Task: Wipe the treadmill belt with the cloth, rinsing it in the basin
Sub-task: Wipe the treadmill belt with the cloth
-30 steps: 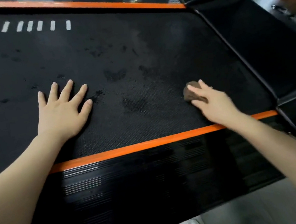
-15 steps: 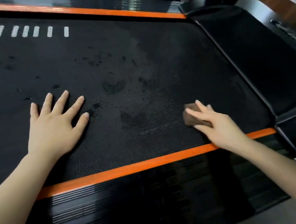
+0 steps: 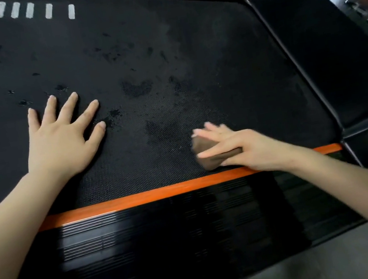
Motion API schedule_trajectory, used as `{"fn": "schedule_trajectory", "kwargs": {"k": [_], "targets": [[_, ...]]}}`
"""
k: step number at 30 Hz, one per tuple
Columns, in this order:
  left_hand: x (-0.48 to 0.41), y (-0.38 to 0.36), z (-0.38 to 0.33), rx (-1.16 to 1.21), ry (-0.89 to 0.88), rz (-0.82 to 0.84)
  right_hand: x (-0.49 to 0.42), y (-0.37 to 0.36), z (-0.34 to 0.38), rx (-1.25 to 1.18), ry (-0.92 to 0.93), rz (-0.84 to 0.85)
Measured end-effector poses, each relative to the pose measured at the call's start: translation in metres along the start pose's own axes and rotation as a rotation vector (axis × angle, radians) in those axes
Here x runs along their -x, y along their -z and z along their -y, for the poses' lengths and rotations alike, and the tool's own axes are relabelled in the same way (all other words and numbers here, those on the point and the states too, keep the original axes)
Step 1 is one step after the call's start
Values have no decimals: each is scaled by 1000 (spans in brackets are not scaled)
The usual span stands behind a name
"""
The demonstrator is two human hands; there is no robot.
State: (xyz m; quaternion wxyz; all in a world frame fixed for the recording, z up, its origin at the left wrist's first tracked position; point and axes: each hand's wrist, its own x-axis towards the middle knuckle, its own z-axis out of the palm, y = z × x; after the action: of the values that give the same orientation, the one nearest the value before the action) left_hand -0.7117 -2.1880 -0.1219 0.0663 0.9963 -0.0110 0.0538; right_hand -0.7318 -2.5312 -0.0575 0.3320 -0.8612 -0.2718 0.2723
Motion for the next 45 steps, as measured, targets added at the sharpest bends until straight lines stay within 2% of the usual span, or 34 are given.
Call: {"fn": "schedule_trajectory", "kwargs": {"k": [3, 7, 8, 11, 14, 19, 27, 30, 33, 35, 37, 40, 42, 44, 45], "targets": [[1, 0, 2, 11, -3, 2, -45, -29, 33, 77, 162, 72], [1, 1, 6, 25, -15, 10, -29, -15, 14, 57, 181, 98], [1, 1, 6, 28, -17, 11, -9, -1, -3, 46, 135, 85], [0, 0, 5, 40, -18, 2, 57, 41, -38, -38, -161, -46], [0, 0, 3, 42, -6, -7, 69, 44, -44, -36, -271, -138], [0, 0, 2, 38, 2, -13, 14, 17, -23, -32, -139, -213], [1, 1, 3, 32, 2, -9, 4, 13, -29, 168, -37, -262], [1, 1, 3, 28, 2, -5, -18, 21, -36, 132, -59, -388], [0, 2, 3, 21, 6, 2, -72, 36, -33, 201, -234, -651], [0, 3, 4, 18, 8, -4, -104, 32, -21, 231, -307, -717], [0, 3, 4, 12, 6, 12, -114, 6, -2, 251, -232, -673], [0, 4, 3, 7, -1, 32, -99, -40, 25, 249, 28, -523], [0, 6, 4, 13, -13, 50, -97, -37, 22, 305, 141, -435], [0, 7, 3, 21, 3, 44, -112, -11, 1, 372, 169, -429], [0, 8, 2, 17, 20, 41, -123, 7, -12, 379, 117, -499]]}}
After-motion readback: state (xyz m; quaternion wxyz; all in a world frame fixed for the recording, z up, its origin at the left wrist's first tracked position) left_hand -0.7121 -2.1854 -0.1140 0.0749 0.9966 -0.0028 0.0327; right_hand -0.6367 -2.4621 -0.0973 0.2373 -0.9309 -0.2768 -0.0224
